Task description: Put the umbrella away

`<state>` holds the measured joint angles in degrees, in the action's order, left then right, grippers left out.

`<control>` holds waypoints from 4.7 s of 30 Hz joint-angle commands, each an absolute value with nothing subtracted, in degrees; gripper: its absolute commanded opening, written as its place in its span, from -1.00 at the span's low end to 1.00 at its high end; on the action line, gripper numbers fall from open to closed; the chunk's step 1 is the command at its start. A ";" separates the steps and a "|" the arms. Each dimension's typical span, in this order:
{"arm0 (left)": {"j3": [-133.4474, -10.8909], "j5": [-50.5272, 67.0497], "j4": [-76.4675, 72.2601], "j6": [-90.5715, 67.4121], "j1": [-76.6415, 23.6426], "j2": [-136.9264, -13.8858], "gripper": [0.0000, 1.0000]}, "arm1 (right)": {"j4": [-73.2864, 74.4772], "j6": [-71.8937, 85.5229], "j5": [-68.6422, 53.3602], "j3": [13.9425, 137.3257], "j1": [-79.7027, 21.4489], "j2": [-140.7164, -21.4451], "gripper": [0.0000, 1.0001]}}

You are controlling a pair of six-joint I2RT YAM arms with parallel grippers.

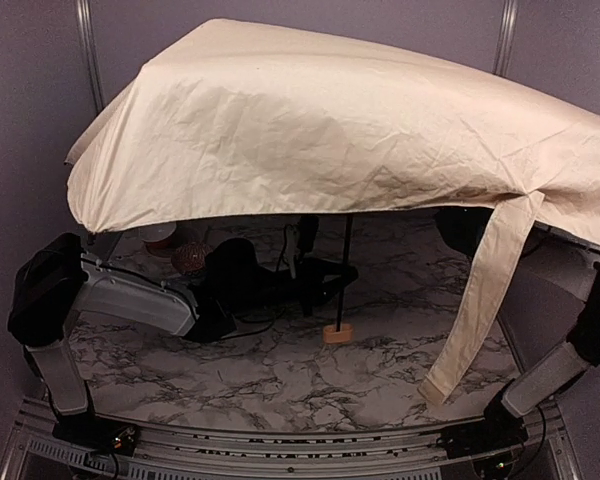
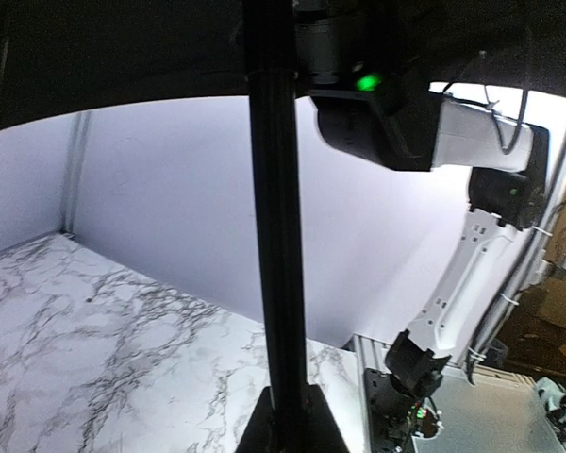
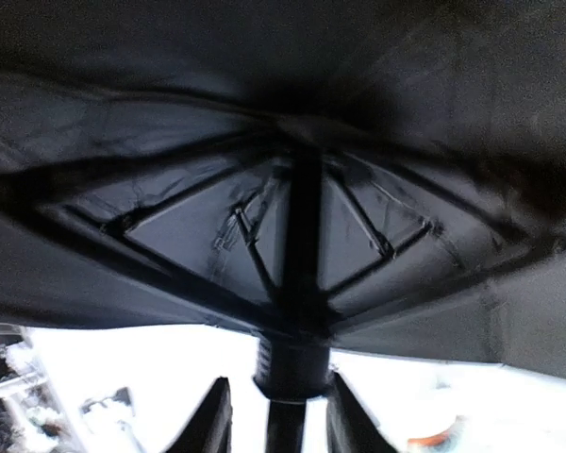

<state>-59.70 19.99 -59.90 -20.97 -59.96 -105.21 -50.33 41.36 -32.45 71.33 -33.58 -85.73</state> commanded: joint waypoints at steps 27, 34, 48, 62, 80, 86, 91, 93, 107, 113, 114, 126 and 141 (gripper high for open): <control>-64.97 -7.64 -41.26 -2.70 -65.94 -99.31 -0.51 | -34.08 20.46 -14.58 69.82 -38.58 -79.53 -1.00; -61.12 16.79 -50.17 -10.34 -60.12 -97.60 0.38 | -50.01 35.31 -34.70 71.11 -33.76 -82.15 -1.00; -64.44 28.64 -64.07 -20.02 -55.59 -104.72 0.27 | -61.81 48.54 -45.38 75.10 -33.49 -86.12 -1.00; -68.13 31.28 -67.18 -21.70 -56.85 -108.81 -1.00 | -63.73 50.61 -47.78 76.40 -33.55 -87.92 -1.00; -65.01 13.55 -59.11 -12.76 -58.34 -104.52 -1.00 | -43.85 24.09 -25.49 69.92 -35.71 -80.30 0.20; -66.25 12.30 -53.57 -12.50 -58.21 -103.27 -1.00 | -41.45 21.34 -25.62 72.00 -36.38 -81.20 0.28; -66.18 13.58 -53.61 -12.35 -58.26 -103.01 -1.00 | -41.69 20.88 -24.96 72.22 -36.31 -81.64 0.09; -66.18 14.28 -53.78 -12.43 -58.32 -102.96 -1.00 | -41.63 20.72 -25.03 72.33 -36.25 -81.88 -0.04; -65.46 17.76 -54.84 -11.95 -58.56 -102.94 -1.00 | -44.37 20.39 -25.90 73.12 -34.84 -82.51 -0.33; -65.22 18.84 -55.66 -12.21 -58.59 -102.84 -1.00 | -45.80 21.57 -27.10 73.19 -33.90 -82.57 -0.29; -65.14 19.01 -55.78 -12.28 -58.60 -102.83 -1.00 | -46.21 21.85 -27.17 73.09 -33.69 -82.53 -0.27; -64.82 20.42 -57.65 -13.53 -58.60 -103.27 -1.00 | -52.08 22.95 -27.31 70.60 -33.49 -82.02 -0.93; -62.49 27.07 -65.11 -21.38 -54.78 -100.62 -1.00 | -37.41 15.94 -30.03 72.86 -34.15 -82.88 -1.00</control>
